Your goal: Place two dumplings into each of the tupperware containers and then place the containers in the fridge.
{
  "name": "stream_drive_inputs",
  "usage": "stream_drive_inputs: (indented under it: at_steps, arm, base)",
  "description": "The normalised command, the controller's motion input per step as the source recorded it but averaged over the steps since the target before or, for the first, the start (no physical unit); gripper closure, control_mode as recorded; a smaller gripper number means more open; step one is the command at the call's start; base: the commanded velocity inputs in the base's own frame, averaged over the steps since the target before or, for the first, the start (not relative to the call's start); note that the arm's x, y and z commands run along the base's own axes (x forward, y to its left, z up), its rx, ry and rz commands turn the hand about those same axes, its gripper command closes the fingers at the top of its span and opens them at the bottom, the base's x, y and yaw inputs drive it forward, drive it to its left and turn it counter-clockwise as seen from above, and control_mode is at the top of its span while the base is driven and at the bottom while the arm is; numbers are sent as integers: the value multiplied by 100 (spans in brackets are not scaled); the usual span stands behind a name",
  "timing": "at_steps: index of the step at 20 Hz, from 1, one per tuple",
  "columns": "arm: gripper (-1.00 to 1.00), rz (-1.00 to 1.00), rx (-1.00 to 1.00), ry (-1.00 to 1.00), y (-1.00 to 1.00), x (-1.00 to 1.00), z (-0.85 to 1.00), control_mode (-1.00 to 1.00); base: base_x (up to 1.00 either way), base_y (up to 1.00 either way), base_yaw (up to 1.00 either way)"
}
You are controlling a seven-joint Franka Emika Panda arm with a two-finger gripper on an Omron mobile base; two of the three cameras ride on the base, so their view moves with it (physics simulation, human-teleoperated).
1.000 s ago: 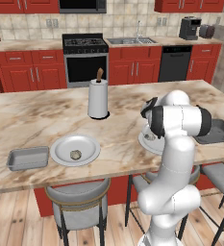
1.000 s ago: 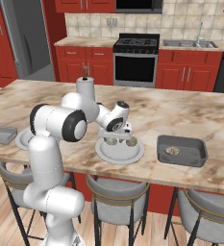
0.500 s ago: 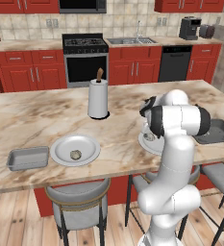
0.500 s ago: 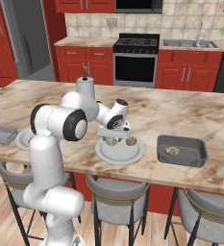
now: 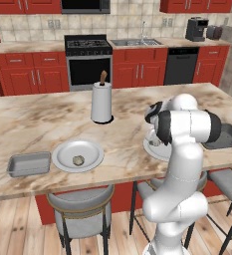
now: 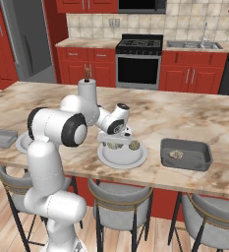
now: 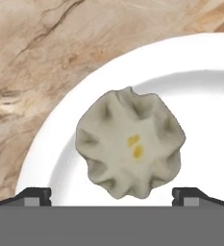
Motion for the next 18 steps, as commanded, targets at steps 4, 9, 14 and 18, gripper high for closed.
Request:
stream_drive_inputs:
  at_steps: [4,9,14,18]
  arm:
    - [-100,4,1,-15,0,12,-9,-100]
    - [-100,1,1,-11,0,34,-1,-100]
    - [-100,0,0,0,0,2,0,-100]
    - [-100,0,0,0,0,0,-7,-100]
  base:
    - [0,0,0]
    - [0,0,0]
    - [0,0,0]
    - [0,0,0]
